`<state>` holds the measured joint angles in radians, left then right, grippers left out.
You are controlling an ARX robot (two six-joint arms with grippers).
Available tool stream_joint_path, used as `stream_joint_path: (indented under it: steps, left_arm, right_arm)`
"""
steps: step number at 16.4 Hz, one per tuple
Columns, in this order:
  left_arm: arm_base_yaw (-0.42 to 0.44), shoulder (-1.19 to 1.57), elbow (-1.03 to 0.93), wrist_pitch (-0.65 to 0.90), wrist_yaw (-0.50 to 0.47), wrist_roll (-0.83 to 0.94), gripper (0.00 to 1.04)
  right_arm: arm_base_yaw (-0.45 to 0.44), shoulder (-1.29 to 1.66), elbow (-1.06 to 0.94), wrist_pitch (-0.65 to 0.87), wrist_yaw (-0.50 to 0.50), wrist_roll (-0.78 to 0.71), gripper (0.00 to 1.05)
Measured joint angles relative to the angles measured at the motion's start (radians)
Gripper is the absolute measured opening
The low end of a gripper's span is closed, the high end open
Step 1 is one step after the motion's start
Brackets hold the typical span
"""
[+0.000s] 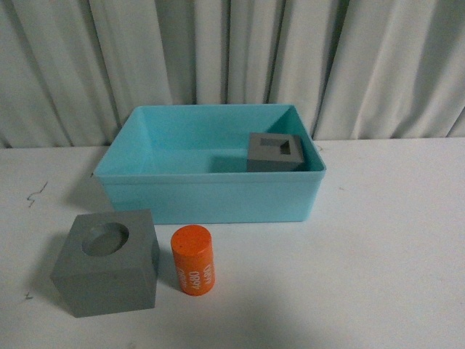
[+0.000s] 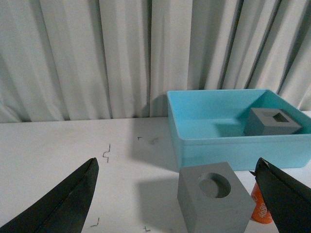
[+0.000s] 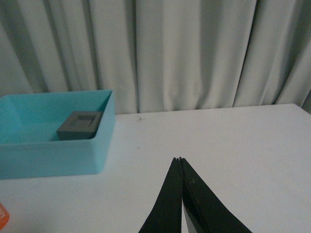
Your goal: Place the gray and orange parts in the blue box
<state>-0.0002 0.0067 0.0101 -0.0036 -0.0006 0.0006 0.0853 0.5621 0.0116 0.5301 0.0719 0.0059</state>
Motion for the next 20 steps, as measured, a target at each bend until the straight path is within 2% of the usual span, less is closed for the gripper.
stream_joint_path:
  steps: [1, 2, 11, 17, 19, 20]
  left_arm:
    - [0.0, 0.0, 0.0, 0.0, 0.0, 0.0, 0.98]
    - [0.0, 0.0, 0.0, 0.0, 0.0, 0.0, 0.98]
    - [0.0, 0.0, 0.0, 0.0, 0.0, 0.0, 0.98]
    - [0.0, 0.0, 0.0, 0.0, 0.0, 0.0, 0.98]
    - [0.0, 0.0, 0.0, 0.0, 0.0, 0.0, 0.98]
    - [0.0, 0.0, 0.0, 0.0, 0.0, 0.0, 0.98]
  right_arm:
    - [-0.076, -0.057, 0.0, -0.035, -0.055, 0.0, 0.02]
    - [-0.093, -0.101, 0.0, -0.061, -0.054, 0.0, 0.02]
    - [-0.085, -0.319, 0.0, -0.283, -0.07, 0.0, 0.02]
    - [-0.085, -0.388, 0.0, -0.352, -0.069, 0.0, 0.02]
    - [-0.085, -0.542, 0.0, -0.537, -0.069, 0.0, 0.02]
    - [-0.085, -0.56, 0.004, -0.515, -0.07, 0.0, 0.02]
